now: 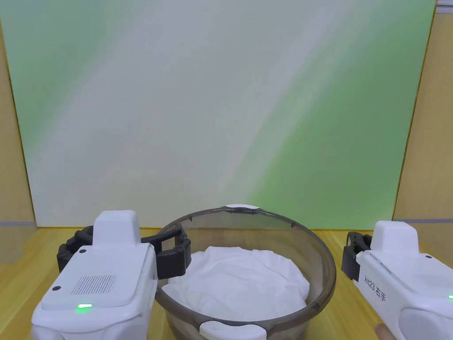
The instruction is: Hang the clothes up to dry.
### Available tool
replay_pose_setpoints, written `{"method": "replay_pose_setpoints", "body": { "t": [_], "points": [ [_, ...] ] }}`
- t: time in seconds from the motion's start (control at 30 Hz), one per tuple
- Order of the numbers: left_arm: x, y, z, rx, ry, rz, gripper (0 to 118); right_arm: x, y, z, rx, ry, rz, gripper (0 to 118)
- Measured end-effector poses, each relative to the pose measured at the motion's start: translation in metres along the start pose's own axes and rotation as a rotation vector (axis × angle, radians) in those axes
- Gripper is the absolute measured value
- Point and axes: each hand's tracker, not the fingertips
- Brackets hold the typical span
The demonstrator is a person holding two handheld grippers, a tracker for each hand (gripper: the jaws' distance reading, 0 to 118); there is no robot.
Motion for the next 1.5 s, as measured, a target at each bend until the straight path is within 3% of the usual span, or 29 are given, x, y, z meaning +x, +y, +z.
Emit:
{"method": "replay_pose_setpoints", "body": {
  "t": [0.07,0.1,0.13,0.17,0.2,0.33,0.5,0.67,0.77,0.83,0.97,1.03,1.13,1.27,1.37,1.5],
  "points": [
    [-0.004,0.0,0.003,0.022,0.01,-0.018,106,-0.001,0.001,0.003,-0.001,-0.001,0.001,0],
    [-0.006,0.001,0.005,0.029,0.001,-0.017,67,-0.002,0.001,0.002,-0.005,0.0,0.001,0],
    [-0.008,0.002,0.004,0.026,-0.007,-0.02,8,-0.004,0.001,0.003,-0.007,0.003,0.0,0],
    [-0.009,0.002,0.0,0.016,-0.024,-0.016,0,-0.005,0.0,0.004,-0.008,0.003,0.0,0],
    [-0.013,0.004,-0.004,0.0,-0.071,0.032,0,-0.008,0.0,0.004,-0.014,0.003,0.005,0],
    [-0.027,-0.001,-0.011,-0.041,-0.029,0.013,0,-0.021,0.005,0.007,-0.042,0.031,0.016,0],
    [-0.043,-0.004,-0.012,-0.021,-0.026,-0.024,0,-0.073,0.05,-0.01,-0.174,0.221,-0.006,0],
    [-0.064,-0.005,-0.019,-0.03,-0.026,-0.043,0,-0.195,0.1,-0.052,-0.449,0.434,0.053,0],
    [-0.077,-0.008,-0.025,-0.048,-0.009,-0.062,0,-0.274,0.096,-0.09,-0.595,0.472,0.153,0],
    [-0.089,-0.011,-0.028,-0.076,0.012,-0.033,0,-0.316,0.084,-0.113,-0.707,0.496,0.146,0],
    [-0.108,-0.019,-0.031,-0.095,0.036,-0.011,0,-0.364,0.058,-0.127,-0.83,0.486,0.182,0],
    [-0.116,-0.022,-0.021,-0.103,0.053,-0.023,0,-0.375,0.042,-0.132,-0.882,0.438,0.219,0],
    [-0.124,-0.025,-0.02,-0.113,0.069,-0.015,0,-0.387,0.022,-0.14,-0.917,0.45,0.298,0],
    [-0.125,-0.025,-0.022,-0.126,0.058,0.015,0,-0.382,0.014,-0.154,-0.934,0.445,0.257,0],
    [-0.116,-0.027,-0.025,-0.127,0.045,-0.016,0,-0.364,0.012,-0.148,-0.948,0.458,0.263,0],
    [-0.098,-0.029,-0.031,-0.149,0.015,-0.009,0,-0.315,0.011,-0.159,-0.912,0.39,0.318,0]
  ]
}}
